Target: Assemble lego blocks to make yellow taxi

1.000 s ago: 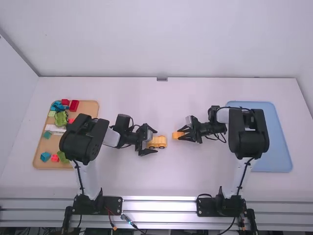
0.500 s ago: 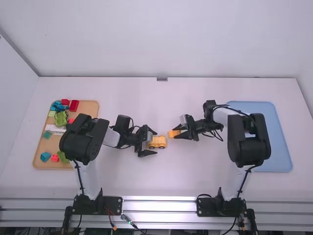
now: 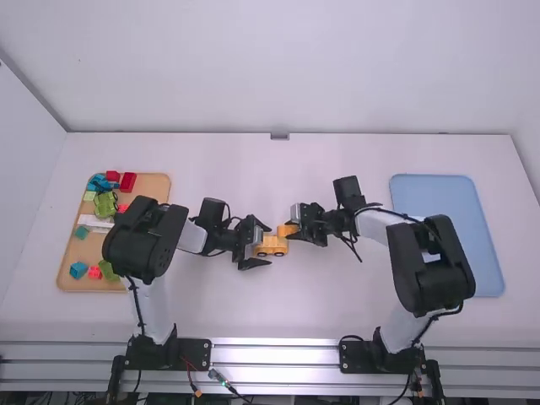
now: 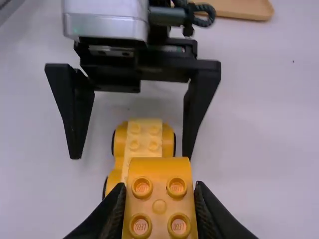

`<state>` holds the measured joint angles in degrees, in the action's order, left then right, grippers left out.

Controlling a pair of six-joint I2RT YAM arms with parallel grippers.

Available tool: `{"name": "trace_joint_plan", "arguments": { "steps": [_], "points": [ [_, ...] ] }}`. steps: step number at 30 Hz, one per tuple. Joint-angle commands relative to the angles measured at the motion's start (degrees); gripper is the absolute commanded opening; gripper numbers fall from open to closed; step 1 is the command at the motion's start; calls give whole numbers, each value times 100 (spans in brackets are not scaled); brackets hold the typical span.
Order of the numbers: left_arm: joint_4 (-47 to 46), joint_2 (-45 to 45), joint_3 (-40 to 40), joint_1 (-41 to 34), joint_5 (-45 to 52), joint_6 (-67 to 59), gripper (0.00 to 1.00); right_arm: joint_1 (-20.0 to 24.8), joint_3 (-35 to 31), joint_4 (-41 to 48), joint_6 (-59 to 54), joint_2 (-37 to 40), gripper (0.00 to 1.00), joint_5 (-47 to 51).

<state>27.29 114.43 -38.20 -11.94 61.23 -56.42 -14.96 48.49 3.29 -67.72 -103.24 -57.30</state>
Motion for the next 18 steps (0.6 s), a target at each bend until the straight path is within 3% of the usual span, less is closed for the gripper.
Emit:
{"name": "trace_joint_plan", "arguments": {
  "steps": [1, 7, 18],
  "points": [
    [20, 39, 33, 15, 66, -44, 96, -101, -251, -308, 791, 236, 0, 85],
    [-28, 79, -31, 15, 85, -223, 91, -240, -704, -1366, 1390, 247, 0, 4],
    [-179, 660, -494, 4, 546, -216, 87, -339, -774, -1379, 1351, 240, 0, -136]
  ]
}}
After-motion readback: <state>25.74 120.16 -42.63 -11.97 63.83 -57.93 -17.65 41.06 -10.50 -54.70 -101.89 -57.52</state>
